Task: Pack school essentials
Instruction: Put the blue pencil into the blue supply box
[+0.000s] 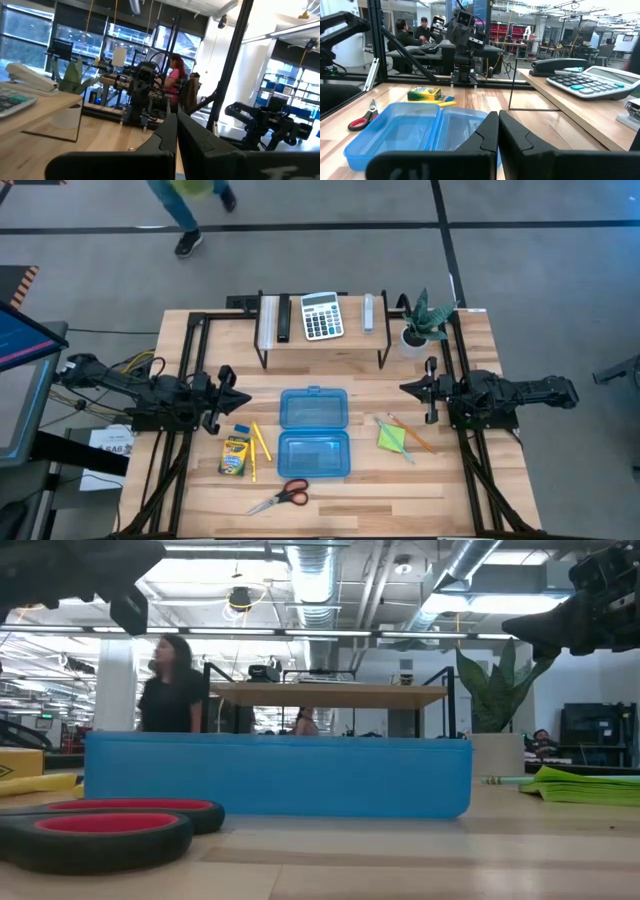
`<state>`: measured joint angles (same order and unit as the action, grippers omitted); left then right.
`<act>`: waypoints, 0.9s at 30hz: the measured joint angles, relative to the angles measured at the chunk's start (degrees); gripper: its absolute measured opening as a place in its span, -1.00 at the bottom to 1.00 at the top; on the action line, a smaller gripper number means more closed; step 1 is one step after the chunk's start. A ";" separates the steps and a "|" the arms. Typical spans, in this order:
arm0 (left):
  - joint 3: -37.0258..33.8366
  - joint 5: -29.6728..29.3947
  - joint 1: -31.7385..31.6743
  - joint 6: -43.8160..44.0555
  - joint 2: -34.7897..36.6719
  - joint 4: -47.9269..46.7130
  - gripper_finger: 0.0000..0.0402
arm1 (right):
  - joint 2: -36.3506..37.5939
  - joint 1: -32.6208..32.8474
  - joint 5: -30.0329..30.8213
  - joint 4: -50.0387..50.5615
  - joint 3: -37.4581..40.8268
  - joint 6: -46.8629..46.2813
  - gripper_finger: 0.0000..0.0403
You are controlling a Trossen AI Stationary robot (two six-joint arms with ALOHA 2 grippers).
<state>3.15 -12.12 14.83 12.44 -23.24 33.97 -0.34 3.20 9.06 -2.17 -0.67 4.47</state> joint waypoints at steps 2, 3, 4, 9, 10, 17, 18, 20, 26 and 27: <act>1.49 1.09 0.00 -0.23 -1.75 -0.03 -1.00 | 0.00 0.01 0.00 0.00 0.00 0.00 -0.86; 2.16 1.64 0.00 -0.74 -2.76 -0.02 -1.00 | 0.00 0.02 0.00 0.00 0.00 0.00 -0.86; 2.70 2.06 0.00 -1.30 -3.86 -0.04 -1.00 | 0.00 0.00 0.00 0.00 0.00 0.00 -0.86; 3.94 2.40 0.00 -2.40 -8.45 -0.39 -1.00 | 0.00 0.02 0.00 0.00 0.00 0.00 -0.86; 4.05 2.40 0.00 -2.41 -8.90 -0.41 -1.00 | -0.01 0.00 0.00 0.00 0.00 0.00 -0.86; 4.21 2.36 0.00 -2.37 -8.88 -0.17 -1.00 | 0.00 0.01 0.00 0.00 0.00 0.00 -0.86; 4.21 2.36 0.00 -2.36 -8.88 -0.13 -1.00 | -0.02 0.01 0.00 0.00 0.00 0.00 -0.86; 4.21 2.34 0.00 -2.36 -8.90 -0.17 -1.00 | -0.01 0.01 0.00 0.00 0.00 0.00 -0.86; 4.21 2.34 0.00 -2.31 -8.90 -0.17 -1.00 | 0.00 0.01 0.00 -0.01 0.00 0.00 -0.86; 4.21 2.32 0.00 -2.31 -8.90 -0.17 -1.00 | 0.00 0.02 0.00 0.00 0.00 0.00 -0.86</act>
<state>7.35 -9.80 14.83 10.13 -32.14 33.80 -0.34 3.22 9.06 -2.17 -0.67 4.47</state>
